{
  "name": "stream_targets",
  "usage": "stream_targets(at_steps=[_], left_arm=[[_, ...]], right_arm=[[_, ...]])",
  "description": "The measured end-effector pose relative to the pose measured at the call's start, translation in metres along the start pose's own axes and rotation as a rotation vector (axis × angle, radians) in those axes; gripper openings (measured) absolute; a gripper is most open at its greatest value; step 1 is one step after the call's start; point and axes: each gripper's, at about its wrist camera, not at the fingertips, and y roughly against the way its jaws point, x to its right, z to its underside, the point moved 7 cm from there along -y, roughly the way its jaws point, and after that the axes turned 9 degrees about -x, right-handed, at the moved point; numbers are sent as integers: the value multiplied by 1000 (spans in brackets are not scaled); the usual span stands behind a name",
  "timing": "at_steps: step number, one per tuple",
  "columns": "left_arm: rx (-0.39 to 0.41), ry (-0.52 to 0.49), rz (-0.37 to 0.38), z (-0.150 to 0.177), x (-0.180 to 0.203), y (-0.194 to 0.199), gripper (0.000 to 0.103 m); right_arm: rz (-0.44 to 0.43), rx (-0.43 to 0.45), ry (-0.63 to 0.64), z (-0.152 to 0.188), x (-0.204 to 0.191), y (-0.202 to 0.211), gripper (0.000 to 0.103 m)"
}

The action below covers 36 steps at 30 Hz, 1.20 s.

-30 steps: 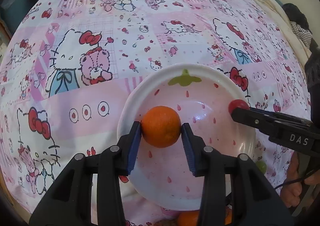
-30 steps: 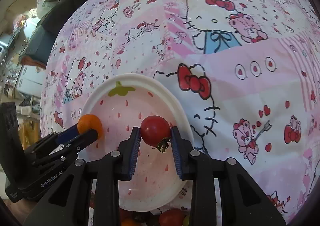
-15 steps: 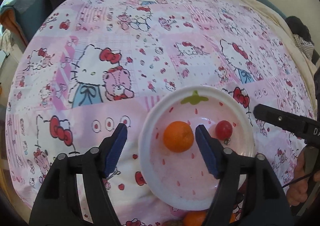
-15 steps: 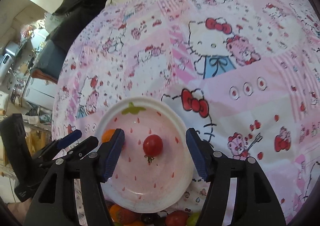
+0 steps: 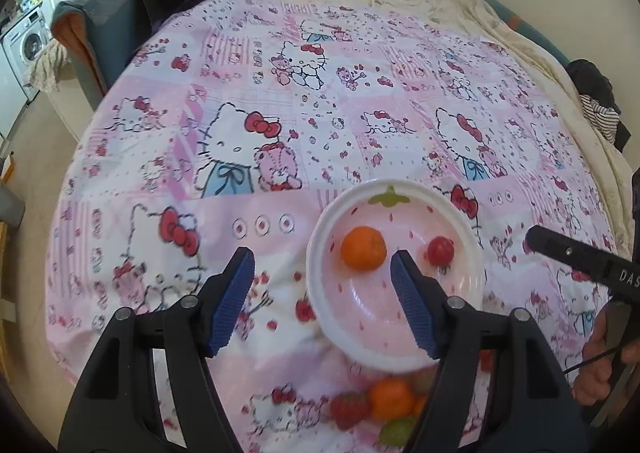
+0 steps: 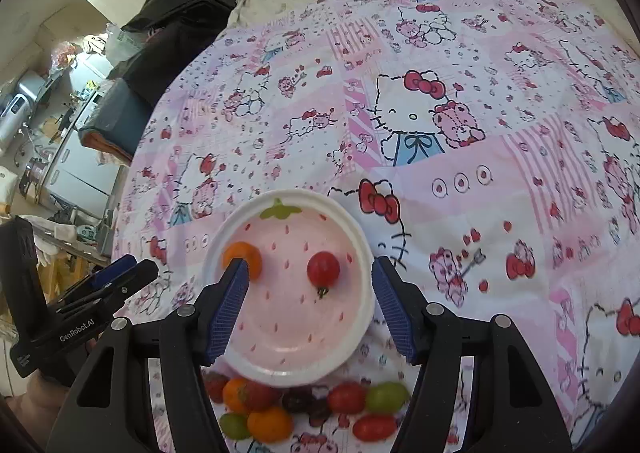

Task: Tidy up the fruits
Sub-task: 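Move both tools back toward the fruit cluster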

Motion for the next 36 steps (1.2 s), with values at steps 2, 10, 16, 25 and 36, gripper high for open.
stream_targets(at_steps=[2,10,16,25,36], left_arm=[[1,1,-16,10,-3,6,67],[-88,33,-27,59,-15,11,67],[-240,18,-3,109,-14,-10,67],[-360,-135,25,142,21,-51,44],[-327,-168,58,125,26,-67,37]], right_arm=[[4,4,-7,9,1,8,66],[-1,21,-61,46,10,35,66],[26,-14,-108,80,27,37,67],[66,-54,-124,105,41,33,66],[84,-77,-105,104,42,24,66]])
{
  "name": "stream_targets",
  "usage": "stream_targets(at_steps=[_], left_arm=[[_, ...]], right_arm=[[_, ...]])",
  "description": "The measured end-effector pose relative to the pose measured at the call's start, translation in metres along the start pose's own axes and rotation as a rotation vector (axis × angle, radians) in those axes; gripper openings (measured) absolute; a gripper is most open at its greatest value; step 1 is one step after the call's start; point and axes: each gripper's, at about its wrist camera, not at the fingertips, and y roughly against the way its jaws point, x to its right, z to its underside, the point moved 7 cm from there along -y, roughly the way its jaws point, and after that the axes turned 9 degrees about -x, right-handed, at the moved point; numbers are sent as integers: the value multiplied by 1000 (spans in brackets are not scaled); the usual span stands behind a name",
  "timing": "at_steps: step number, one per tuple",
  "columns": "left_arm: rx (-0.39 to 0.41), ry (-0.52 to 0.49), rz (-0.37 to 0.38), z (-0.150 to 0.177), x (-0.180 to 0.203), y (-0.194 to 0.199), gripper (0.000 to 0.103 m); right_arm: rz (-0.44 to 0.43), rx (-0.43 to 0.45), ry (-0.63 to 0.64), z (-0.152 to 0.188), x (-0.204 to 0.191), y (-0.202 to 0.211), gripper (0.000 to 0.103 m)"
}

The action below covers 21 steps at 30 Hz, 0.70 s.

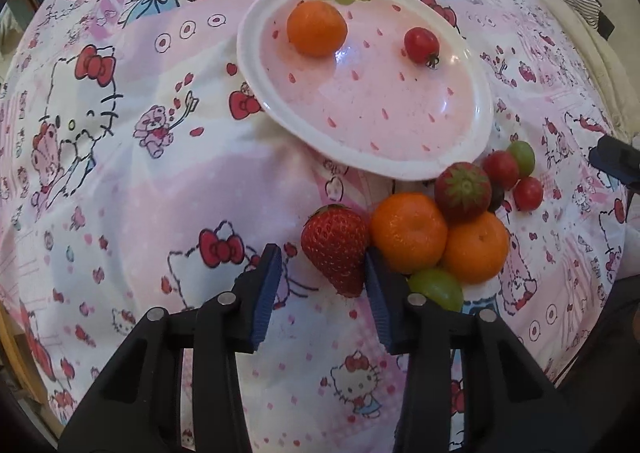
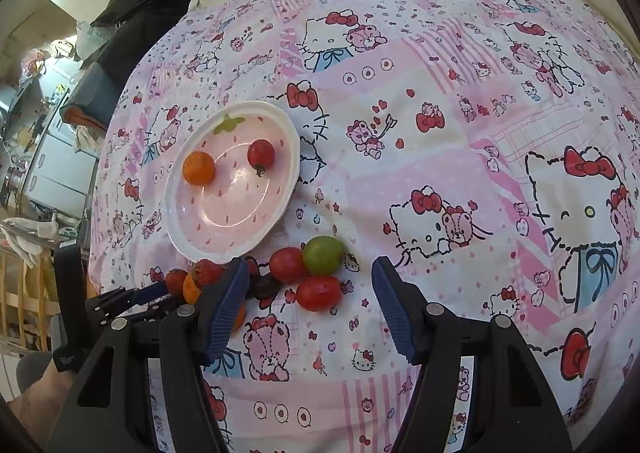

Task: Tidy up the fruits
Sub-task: 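Move both tools back toward the fruit cluster, then grasp the strawberry with the left tool while the right tool grasps a red cherry tomato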

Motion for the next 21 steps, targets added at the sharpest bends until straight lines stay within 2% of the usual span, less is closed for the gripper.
stream_targets(at_steps=[1,3,5,10,11,14,16,21], left_arm=[[2,-2,7,-2,-1,0,37],[-6,-5,50,-4,0,-1,26],[-14,5,62,-4,-2,-1,26],[-7,11,66,0,-1,5,23],[-2,16,66,2,0,9,15],[39,32,53,8,0,28,13],[57,26,53,11,4,38,7],[63,34,37,10,0,39,8]], right_arm=[[3,-3,3,0,-1,-1,66],[7,-8,8,0,-2,-3,66],[10,-9,12,1,-3,-4,66],[18,-13,10,1,-1,-5,67],[15,-14,2,1,1,-5,66],[-11,-20,-33,1,6,-4,66],[-17,-28,-51,2,10,-6,66],[-12,-48,-70,4,11,-11,66]])
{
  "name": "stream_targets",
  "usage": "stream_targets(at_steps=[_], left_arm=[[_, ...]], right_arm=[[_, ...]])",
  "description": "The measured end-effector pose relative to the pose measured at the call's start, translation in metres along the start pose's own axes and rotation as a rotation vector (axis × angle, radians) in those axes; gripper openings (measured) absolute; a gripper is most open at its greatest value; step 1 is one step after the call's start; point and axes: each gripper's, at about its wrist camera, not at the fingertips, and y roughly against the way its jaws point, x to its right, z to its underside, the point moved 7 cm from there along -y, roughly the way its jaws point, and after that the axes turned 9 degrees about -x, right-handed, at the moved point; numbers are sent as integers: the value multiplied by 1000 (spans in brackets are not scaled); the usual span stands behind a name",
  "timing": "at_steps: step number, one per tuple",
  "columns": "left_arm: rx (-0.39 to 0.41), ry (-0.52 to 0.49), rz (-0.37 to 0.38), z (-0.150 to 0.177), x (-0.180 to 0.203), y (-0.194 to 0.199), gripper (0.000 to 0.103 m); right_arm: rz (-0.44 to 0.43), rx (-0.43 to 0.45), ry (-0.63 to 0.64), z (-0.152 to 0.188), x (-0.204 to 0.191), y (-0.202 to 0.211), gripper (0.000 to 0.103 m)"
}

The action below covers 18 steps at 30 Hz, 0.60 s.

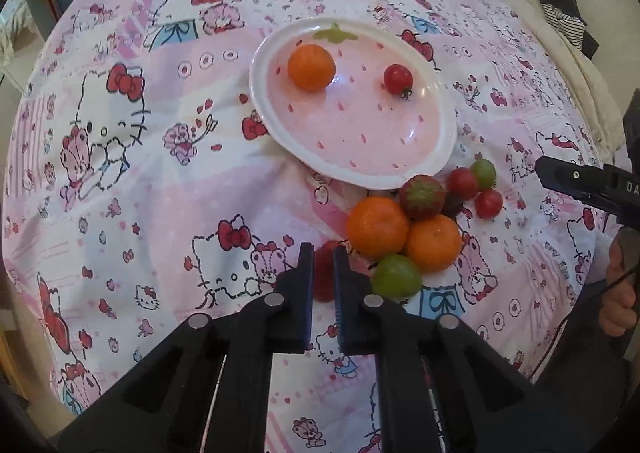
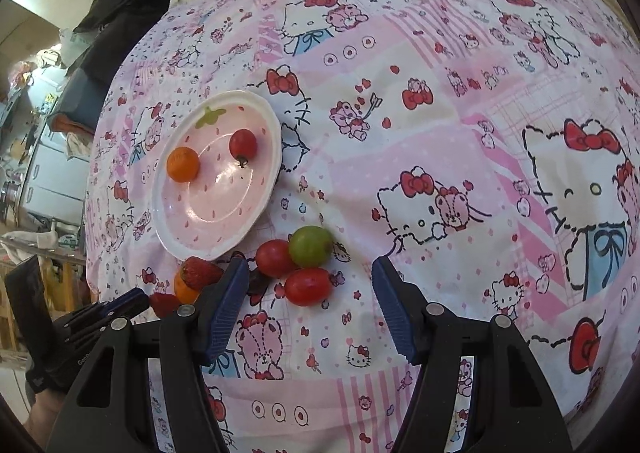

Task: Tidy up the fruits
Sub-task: 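Grasp the strawberry with the left tool while the right tool grasps a red cherry tomato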

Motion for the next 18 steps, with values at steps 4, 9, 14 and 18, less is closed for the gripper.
stream_targets(at_steps=[4,9,14,18], left_arm=[[-39,112,57,0,-15,-9,41],[-18,164,69,-6,-20,-12,50],[-57,22,5,-5,4,-28,50],[-30,-16,29,-10,8,-31,50]], right_arm=[[15,-2,19,1,-3,-2,66],[14,-5,16,-2,-3,-3,66],[9,-14,18,-2,-5,-5,66],[10,-18,30,-2,-8,-6,66]])
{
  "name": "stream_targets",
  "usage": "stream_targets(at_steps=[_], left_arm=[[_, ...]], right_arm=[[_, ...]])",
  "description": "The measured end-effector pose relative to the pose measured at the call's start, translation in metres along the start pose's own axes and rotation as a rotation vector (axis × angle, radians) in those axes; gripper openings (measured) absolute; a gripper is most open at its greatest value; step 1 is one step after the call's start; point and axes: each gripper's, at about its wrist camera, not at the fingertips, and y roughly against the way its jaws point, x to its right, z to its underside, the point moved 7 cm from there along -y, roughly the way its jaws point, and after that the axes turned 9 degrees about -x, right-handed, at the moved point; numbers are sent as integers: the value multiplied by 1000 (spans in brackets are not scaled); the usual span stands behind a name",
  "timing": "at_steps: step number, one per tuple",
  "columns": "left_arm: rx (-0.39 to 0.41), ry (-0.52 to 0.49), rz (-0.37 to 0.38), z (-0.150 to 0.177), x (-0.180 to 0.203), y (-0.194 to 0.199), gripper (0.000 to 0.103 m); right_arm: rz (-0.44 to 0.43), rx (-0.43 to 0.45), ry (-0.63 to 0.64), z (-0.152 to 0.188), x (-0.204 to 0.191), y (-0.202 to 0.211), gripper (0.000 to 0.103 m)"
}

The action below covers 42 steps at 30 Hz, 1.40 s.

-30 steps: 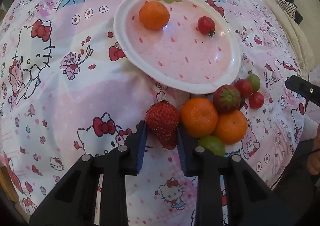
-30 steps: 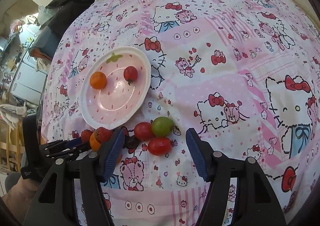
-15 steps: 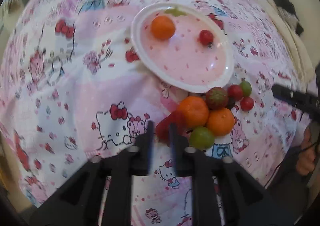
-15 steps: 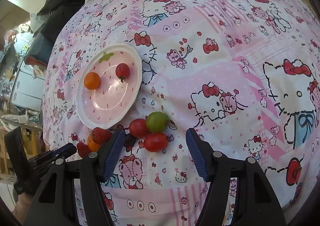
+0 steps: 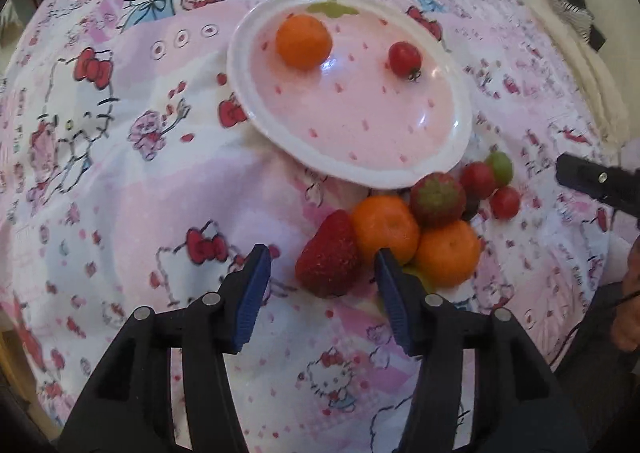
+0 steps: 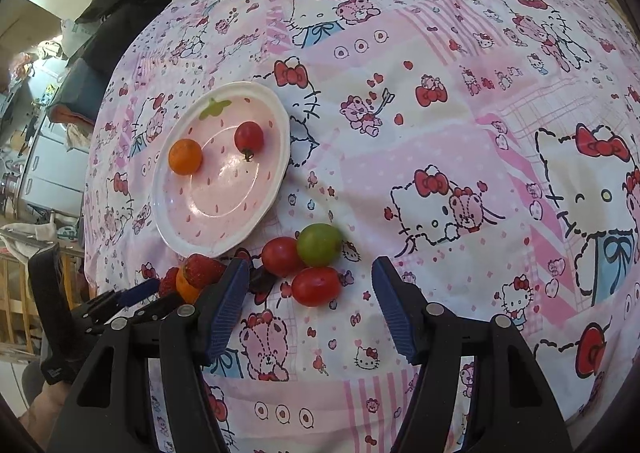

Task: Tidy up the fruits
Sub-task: 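Grasp the strawberry with the left tool while the right tool grasps a red cherry tomato, then lift both fruits onto the plate and open both tools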

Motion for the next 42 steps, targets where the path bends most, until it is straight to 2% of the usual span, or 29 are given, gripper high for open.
stream_targets(at_steps=[2,6,10,13,15,16,20,23,27,30,34,37,42], left_arm=[[0,-3,19,0,-1,-1,50],[-29,80,94,2,-13,-2,49],[-4,102,75,3,-21,4,48],[-22,127,103,3,-23,-4,46],[-31,139,152,0,-20,-6,32],[-42,144,171,-1,-18,-8,29],[-49,142,179,-2,-16,-9,28],[-46,141,151,0,-16,-3,28],[28,147,82,2,-19,27,28],[94,123,12,1,-23,46,28],[136,139,-10,-4,-31,58,28],[143,147,-20,-6,-36,59,28],[155,149,-30,-7,-36,63,28]], right_arm=[[1,-1,1,0,0,0,66],[-2,-3,-8,0,2,-1,66],[-6,0,-18,0,5,1,66],[-6,-3,-12,0,3,0,66],[0,-5,-3,0,2,-1,66],[4,-5,0,-1,1,-1,66],[5,-2,-12,-2,5,-1,66],[-15,-8,-31,-2,9,0,66],[-48,-46,-50,1,11,-6,66],[-1,-92,-23,3,8,-22,64],[63,-150,19,5,1,-45,60],[105,-184,55,6,-2,-60,43],[117,-171,103,9,-5,-57,39]])
